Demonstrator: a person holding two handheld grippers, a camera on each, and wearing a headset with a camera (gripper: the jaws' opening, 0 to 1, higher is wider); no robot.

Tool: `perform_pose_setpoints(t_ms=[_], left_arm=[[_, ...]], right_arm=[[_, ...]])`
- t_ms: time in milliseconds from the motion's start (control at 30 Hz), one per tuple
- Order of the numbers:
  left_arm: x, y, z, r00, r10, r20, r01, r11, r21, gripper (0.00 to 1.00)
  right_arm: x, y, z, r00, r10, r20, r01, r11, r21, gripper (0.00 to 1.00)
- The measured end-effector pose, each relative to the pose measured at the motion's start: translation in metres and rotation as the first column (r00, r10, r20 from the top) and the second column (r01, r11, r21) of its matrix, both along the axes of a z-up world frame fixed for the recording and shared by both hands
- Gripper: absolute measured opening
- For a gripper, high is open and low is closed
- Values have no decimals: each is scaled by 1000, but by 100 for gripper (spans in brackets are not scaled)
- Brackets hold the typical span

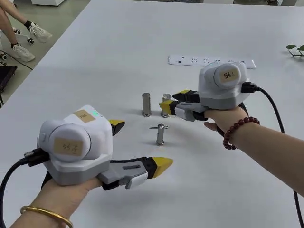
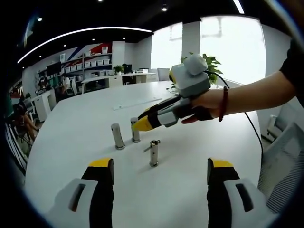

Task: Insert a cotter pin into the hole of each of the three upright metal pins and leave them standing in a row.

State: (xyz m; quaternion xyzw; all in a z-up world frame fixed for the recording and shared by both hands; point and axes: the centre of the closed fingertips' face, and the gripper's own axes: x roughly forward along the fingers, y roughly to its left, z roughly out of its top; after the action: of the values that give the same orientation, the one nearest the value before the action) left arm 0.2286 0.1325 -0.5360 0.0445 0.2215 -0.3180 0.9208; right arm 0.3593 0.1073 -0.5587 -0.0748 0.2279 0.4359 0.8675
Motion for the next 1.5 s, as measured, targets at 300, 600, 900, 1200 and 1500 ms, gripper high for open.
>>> perform_pose_setpoints(t_ms=[300, 600, 900, 1200, 1500], left_arm=[[-3, 3, 4, 1000, 20, 5, -20, 999, -37, 84], [-9, 1, 6, 1000, 9, 10, -8, 999, -39, 94], [-15, -2, 3, 1000, -15, -7, 15, 1000, -26, 99], [-14, 2, 6, 1000, -2, 6, 2, 1000, -16, 99], [-13, 3, 10, 1000, 1, 19, -1, 1000, -11, 99]], right_arm=[[5, 7, -11, 999, -1, -41, 2, 1000, 22, 17], [6, 9, -12, 999, -3, -43, 4, 1000, 29, 10], [7, 8, -12, 1000, 2, -23, -2, 1000, 0, 8], [-1, -2, -5, 999, 10, 39, -7, 998, -69, 8], [-6, -29, -4, 998, -31, 55, 38, 992, -118, 8]])
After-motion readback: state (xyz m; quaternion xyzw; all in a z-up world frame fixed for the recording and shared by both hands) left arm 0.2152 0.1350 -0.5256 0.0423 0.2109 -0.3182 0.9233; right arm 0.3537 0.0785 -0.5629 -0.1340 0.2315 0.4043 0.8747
